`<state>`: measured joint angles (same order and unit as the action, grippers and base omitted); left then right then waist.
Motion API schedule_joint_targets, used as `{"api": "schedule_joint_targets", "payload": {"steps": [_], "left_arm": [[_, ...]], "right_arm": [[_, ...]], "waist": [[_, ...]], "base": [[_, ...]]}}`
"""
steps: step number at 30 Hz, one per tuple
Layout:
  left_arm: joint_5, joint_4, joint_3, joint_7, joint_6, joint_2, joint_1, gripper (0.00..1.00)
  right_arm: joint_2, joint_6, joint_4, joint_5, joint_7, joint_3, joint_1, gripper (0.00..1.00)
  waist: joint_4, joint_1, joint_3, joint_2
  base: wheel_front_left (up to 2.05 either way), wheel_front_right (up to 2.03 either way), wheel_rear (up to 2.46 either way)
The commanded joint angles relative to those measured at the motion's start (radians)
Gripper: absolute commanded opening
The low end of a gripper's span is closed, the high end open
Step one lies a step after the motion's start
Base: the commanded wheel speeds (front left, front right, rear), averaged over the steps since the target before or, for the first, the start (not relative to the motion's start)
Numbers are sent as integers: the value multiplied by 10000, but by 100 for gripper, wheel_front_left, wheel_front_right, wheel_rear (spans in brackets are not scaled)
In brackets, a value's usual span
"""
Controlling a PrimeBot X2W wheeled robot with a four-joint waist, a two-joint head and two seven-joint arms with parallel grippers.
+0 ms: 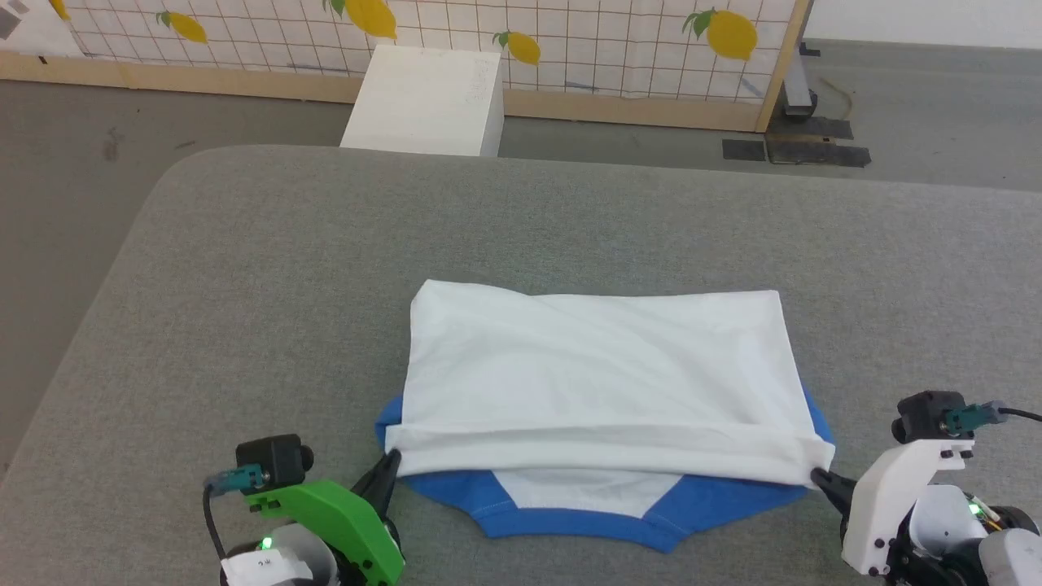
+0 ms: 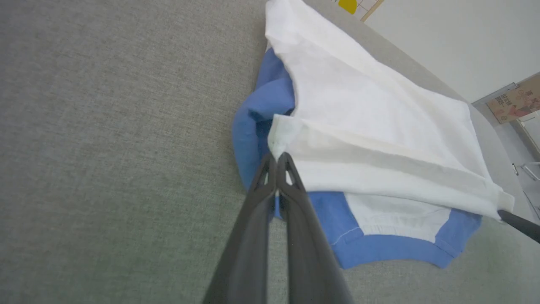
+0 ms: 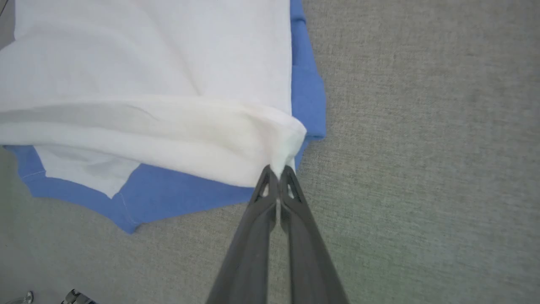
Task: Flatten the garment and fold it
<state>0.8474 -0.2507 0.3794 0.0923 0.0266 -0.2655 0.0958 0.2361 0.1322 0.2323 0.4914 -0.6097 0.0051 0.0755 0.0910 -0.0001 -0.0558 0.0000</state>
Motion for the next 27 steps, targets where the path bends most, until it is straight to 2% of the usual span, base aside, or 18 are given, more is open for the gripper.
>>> {"api": "schedule_joint_targets", "payload": {"steps": [1,4,5,6,7,8,10,15,18,20,21,22,23,25,27], "left_arm": [[115,-117,3,123,71,33,-143,0],[203,-239,65,403,176,46,-165,0],[209,-249,99,513,220,31,-157,11],[260,-259,85,583,266,45,-161,45],[299,-286,102,748,344,23,-169,100],[295,-278,118,852,403,-19,-171,100],[370,72,-77,1263,905,-324,-304,100],[536,1004,-424,1809,1527,-859,-743,100],[522,1800,-862,1671,1892,-1174,-932,100],[376,2308,-1224,1202,2022,-1327,-955,100],[-101,2856,-1672,103,2052,-1465,-843,100],[-238,2964,-1739,-214,2005,-1470,-789,100],[-1439,3276,-1989,-2556,1798,-1394,-308,100],[-2024,3416,-1988,-3257,1630,-1297,-112,100],[-2642,3569,-1967,-3471,1410,-1227,29,100]], "right_arm": [[-7,-15,47,-89,-109,11,-193,0],[-16,-15,99,-125,-323,32,-190,0],[-12,-15,107,-160,-394,19,-186,0],[-4,-15,103,-169,-503,49,-189,0],[4,-15,61,-149,-620,102,-197,85],[13,-15,14,-138,-671,110,-198,100],[129,-15,-430,28,-813,33,-245,100],[299,-15,-1119,446,-1116,-378,-445,100],[434,-15,-1607,687,-1219,-875,-441,100],[543,-15,-1833,751,-1278,-1186,-322,100],[750,-15,-1901,772,-1526,-1403,59,100],[807,-15,-1870,764,-1608,-1428,202,100],[1147,-15,-1499,893,-1999,-1075,1032,100],[1253,-15,-1317,996,-2129,-839,1331,100],[1384,-15,-1130,1053,-2198,-601,1534,100]], "waist": [[-11,1,-4,0],[-57,1,9,0],[-66,1,5,0],[-70,1,7,0],[-83,1,23,0],[-95,1,36,0],[-154,1,134,0],[-161,1,218,0],[-140,1,178,0],[-132,1,93,0],[-137,1,-104,0],[-128,1,-182,0],[-37,1,-585,0],[30,1,-770,0],[111,1,-941,0]], "base": [[0,0,0],[0,0,0],[0,0,0],[0,0,0],[0,0,0],[0,0,0],[0,0,0],[0,0,0],[0,0,0],[0,0,0],[0,0,0],[0,0,0],[0,0,0],[0,0,0],[0,0,0]]}}
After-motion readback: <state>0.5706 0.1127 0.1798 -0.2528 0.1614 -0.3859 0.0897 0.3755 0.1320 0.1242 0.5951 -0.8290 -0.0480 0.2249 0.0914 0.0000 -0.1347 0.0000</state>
